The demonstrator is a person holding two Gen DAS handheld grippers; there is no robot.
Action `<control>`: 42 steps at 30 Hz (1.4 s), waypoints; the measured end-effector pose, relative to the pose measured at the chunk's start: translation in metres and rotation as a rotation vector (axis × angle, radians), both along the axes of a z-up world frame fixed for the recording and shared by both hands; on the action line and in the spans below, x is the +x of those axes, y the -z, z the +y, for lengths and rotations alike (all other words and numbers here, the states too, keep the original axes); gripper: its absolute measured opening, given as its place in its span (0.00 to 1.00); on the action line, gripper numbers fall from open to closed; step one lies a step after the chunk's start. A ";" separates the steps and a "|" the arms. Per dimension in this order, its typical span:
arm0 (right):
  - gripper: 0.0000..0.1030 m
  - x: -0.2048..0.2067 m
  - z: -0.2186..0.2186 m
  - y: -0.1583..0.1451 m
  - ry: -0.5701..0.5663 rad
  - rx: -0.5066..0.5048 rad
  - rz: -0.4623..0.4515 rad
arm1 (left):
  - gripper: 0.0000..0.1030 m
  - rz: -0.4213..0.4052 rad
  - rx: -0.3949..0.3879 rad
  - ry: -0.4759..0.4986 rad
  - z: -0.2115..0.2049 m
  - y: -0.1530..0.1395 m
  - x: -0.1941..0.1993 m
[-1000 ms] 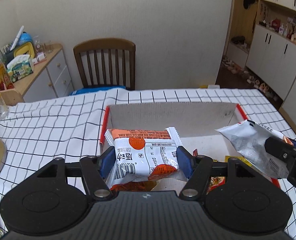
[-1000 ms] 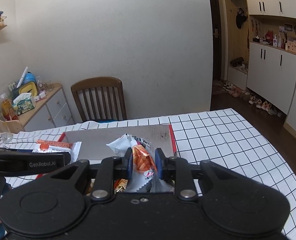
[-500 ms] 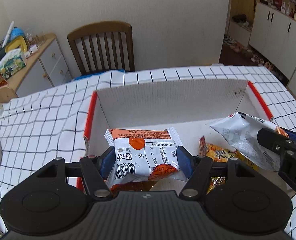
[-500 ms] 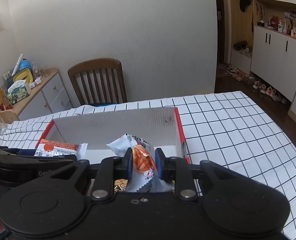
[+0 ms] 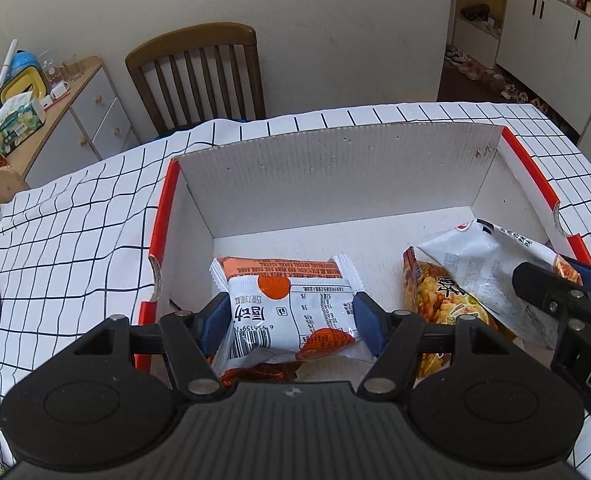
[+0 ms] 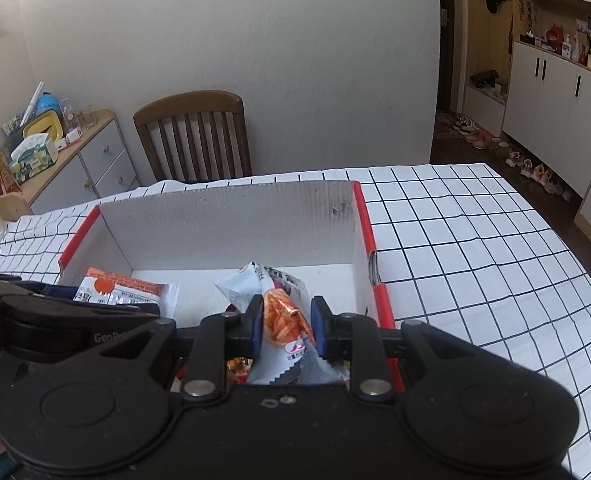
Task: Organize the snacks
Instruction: 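Open both tools to drop the pastry and silver-white bag into the box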
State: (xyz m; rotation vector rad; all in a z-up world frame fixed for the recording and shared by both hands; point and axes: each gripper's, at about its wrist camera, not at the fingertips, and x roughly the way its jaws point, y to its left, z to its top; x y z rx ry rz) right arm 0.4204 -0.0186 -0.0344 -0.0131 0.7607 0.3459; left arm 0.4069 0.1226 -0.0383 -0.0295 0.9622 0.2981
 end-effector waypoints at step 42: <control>0.88 -0.106 -0.045 -0.071 -0.032 0.092 -0.147 | 0.73 -0.241 -0.094 0.018 -0.019 -0.082 -0.123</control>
